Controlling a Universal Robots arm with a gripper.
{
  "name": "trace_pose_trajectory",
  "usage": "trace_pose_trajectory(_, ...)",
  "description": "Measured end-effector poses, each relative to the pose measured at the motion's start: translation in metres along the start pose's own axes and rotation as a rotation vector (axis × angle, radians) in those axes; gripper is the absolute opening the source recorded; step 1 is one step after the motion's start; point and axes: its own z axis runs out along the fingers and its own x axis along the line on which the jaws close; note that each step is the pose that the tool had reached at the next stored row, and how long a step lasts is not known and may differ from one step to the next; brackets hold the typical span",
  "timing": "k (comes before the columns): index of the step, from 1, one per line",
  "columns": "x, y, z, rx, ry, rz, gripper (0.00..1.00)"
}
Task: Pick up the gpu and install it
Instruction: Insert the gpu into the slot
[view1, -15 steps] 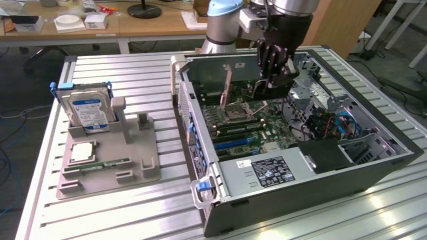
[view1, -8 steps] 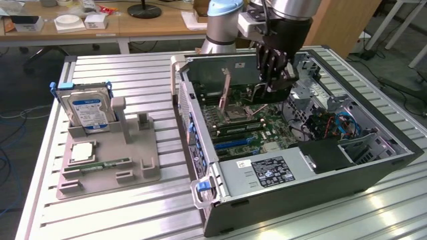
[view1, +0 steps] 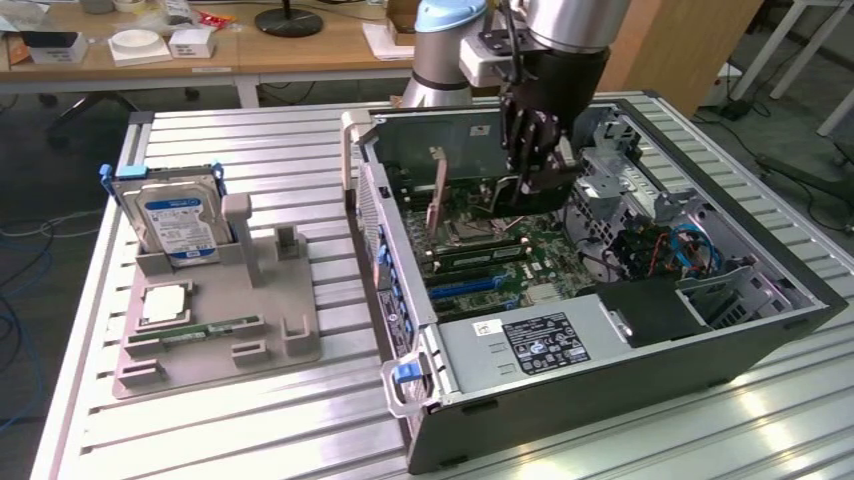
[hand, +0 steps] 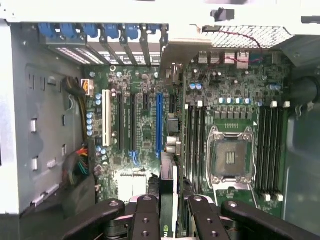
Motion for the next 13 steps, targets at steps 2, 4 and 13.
trace_pose_trajectory(2, 0.004, 0.0008, 0.0016, 0.0001, -0.0003, 0.0, 0.27)
trace_pose_trajectory(4, 0.007, 0.0023, 0.004, 0.0002, -0.0005, 0.0, 0.27)
trace_pose_trajectory(13, 0.009, 0.0155, 0.02, 0.0001, -0.0003, 0.0, 0.27)
